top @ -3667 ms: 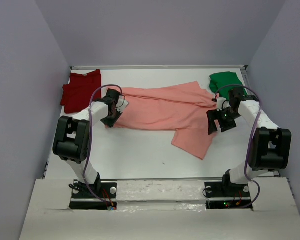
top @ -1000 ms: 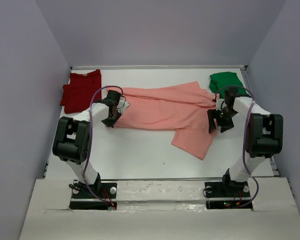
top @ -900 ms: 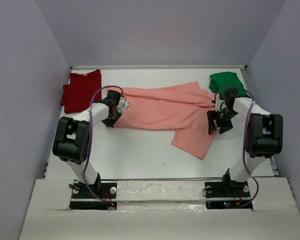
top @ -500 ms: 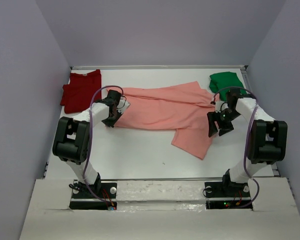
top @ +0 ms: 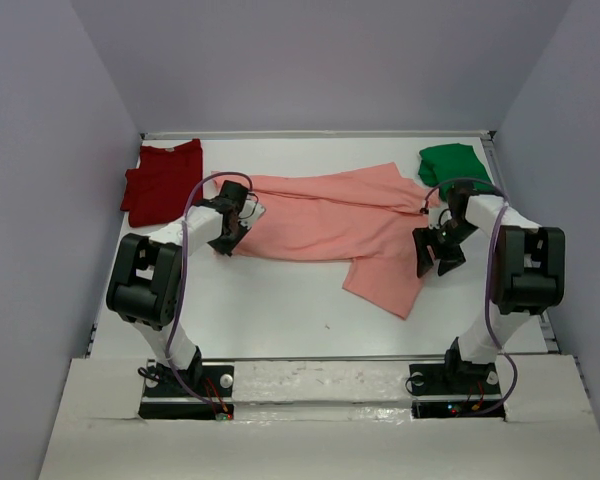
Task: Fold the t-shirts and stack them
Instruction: Flatten out the tshirt
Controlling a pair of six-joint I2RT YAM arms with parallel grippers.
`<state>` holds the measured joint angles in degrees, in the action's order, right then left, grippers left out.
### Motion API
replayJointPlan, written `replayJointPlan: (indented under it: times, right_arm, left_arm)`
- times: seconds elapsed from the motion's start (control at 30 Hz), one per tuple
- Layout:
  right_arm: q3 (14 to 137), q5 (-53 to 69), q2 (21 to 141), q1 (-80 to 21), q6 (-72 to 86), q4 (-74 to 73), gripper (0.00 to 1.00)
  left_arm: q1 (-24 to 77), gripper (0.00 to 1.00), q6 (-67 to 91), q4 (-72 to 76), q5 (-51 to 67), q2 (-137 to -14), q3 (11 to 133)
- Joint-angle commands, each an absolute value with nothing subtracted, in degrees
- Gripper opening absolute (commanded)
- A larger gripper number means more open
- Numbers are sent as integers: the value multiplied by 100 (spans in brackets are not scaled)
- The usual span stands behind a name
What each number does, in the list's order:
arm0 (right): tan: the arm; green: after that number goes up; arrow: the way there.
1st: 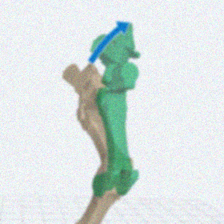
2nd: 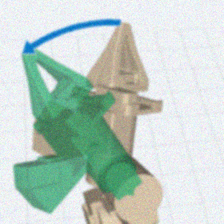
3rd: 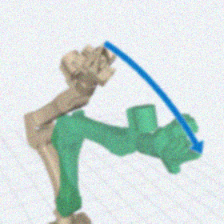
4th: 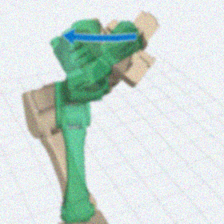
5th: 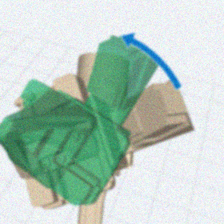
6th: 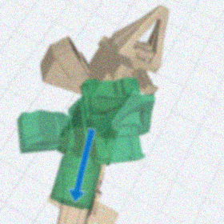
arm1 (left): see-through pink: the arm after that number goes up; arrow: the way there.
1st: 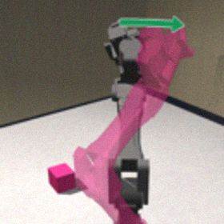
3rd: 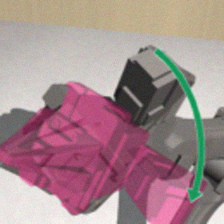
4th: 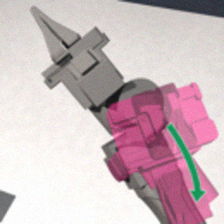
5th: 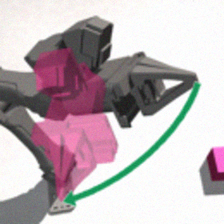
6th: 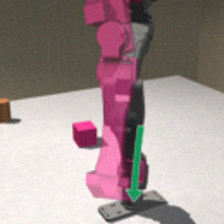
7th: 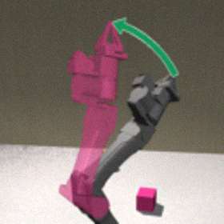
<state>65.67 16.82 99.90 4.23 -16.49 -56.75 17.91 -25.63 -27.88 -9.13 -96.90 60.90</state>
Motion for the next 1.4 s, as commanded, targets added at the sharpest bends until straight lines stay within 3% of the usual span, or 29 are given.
replayJointPlan:
  times: [0.0, 0.4, 0.87, 1.23, 1.27, 1.33, 1.37]
  right_arm:
    - [6627, 1503, 10011, 457, -1573, -5502, 70]
    - [6653, 2153, 9774, 457, -2399, -6899, 68]
    - [7110, 1608, 10476, 457, -1644, -5740, 68]
    - [7400, 1354, 10933, 457, -1529, -5019, 62]
    - [7409, 1362, 10968, 457, -1521, -5001, 49]
    - [7418, 1406, 11048, 457, -1521, -5001, 32]
    - [7409, 1398, 11057, 457, -1529, -4992, 10]
  left_arm:
    - [1802, 0, -2575, -2883, -984, -9440, 6108]
    - [1802, 0, -2566, -2944, -1011, -9483, 6266]
    - [1960, 0, -2505, -2953, -1054, -9431, 6284]
    - [1960, 0, -2505, -2953, -1134, -9466, 6354]
    - [1960, 0, -2496, -2953, -1134, -9457, 6354]
    - [1960, 0, -2496, -2971, -1143, -9466, 6354]
    - [1960, 0, -2487, -2979, -1143, -9457, 6354]
